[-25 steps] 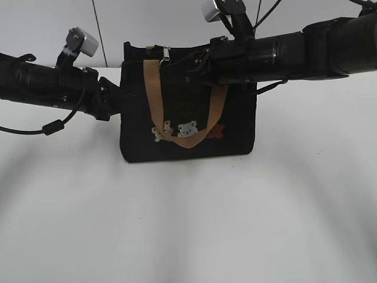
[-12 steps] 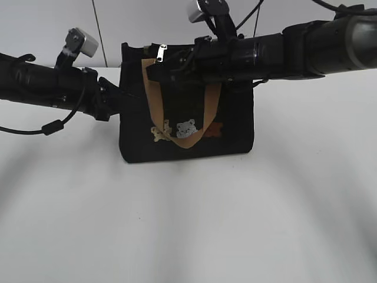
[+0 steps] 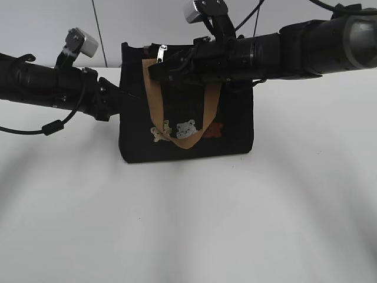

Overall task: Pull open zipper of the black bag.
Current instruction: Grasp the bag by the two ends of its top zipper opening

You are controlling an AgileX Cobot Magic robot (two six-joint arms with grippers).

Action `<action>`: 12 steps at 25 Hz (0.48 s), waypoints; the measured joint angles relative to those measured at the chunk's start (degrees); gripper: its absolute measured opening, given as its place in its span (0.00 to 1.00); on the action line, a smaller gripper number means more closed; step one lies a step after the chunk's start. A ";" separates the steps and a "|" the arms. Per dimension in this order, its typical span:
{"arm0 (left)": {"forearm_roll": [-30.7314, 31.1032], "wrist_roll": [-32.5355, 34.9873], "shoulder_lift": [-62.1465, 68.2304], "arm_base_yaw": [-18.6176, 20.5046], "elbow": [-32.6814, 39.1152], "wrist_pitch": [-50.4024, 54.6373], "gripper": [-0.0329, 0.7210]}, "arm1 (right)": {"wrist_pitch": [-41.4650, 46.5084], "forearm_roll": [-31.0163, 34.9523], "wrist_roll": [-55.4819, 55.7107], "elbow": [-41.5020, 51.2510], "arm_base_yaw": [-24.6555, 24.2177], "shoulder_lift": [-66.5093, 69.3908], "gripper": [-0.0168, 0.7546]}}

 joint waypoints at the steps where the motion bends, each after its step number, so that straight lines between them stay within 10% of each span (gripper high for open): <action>1: 0.00 0.00 0.00 0.00 0.00 0.05 0.11 | -0.13 0.00 0.06 0.00 0.00 0.00 0.41; 12: 0.02 0.00 0.00 0.00 0.00 0.11 0.10 | -0.90 0.00 1.35 0.00 0.00 0.00 0.26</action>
